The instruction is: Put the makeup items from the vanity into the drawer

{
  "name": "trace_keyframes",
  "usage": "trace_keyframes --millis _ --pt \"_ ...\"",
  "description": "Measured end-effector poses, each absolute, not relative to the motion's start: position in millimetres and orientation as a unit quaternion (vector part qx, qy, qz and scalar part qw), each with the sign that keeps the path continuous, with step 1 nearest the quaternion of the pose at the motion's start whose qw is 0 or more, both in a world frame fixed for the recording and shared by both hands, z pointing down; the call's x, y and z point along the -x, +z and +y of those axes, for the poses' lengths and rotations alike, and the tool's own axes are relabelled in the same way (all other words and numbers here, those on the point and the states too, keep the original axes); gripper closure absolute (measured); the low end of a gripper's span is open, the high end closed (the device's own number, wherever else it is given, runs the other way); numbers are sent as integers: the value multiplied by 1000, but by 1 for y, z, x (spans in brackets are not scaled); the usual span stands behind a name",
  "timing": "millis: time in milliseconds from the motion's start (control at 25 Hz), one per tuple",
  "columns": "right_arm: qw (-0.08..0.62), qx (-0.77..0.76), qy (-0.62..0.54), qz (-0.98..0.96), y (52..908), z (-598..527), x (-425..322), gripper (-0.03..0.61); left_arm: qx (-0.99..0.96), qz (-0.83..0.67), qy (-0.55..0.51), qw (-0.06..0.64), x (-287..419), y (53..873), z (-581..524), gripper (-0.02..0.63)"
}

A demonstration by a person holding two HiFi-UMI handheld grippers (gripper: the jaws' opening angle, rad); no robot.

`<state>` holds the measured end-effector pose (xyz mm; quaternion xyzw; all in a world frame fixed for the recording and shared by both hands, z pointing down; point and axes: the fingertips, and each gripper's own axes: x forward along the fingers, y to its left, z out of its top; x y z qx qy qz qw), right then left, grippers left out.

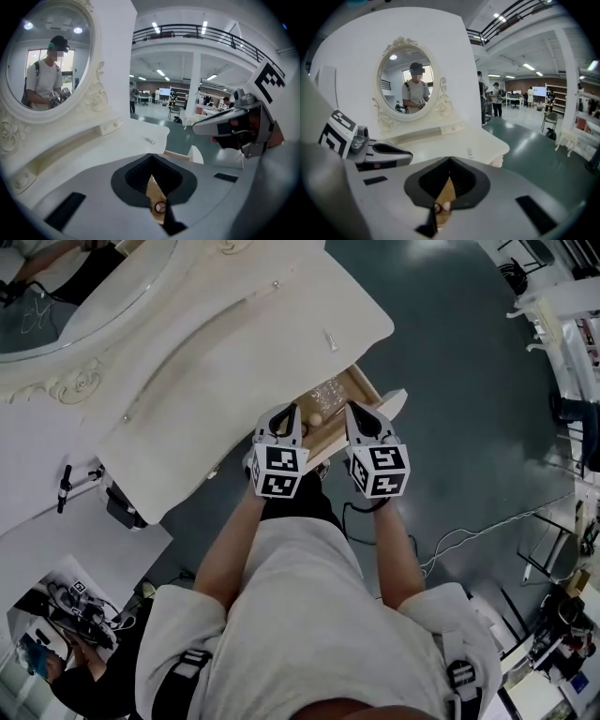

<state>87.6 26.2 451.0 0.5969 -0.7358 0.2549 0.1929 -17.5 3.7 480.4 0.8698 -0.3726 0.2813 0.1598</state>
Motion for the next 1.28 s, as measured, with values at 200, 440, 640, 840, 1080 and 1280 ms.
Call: trace_keyframes --millis 200,440,640,840,1080,1280 --pt "212 -593 249 -736 449 9 -68 565 -876 -360 270 171 25 482 -5 607" --pt "219 -593 244 -735 441 -6 -65 565 -871 -371 267 179 32 480 -19 607" --pt "229 -567 246 -752 455 -25 -71 565 -860 -395 263 188 27 483 -33 607" --pt "238 -540 249 -768 467 -50 -77 565 -847 -414 271 196 18 488 -43 607" --pt "257 -509 264 -778 484 -74 -81 565 -829 -435 283 208 16 499 -53 607" --pt "271 -500 266 -778 493 -93 -87 565 -816 -450 289 217 17 505 -66 607"
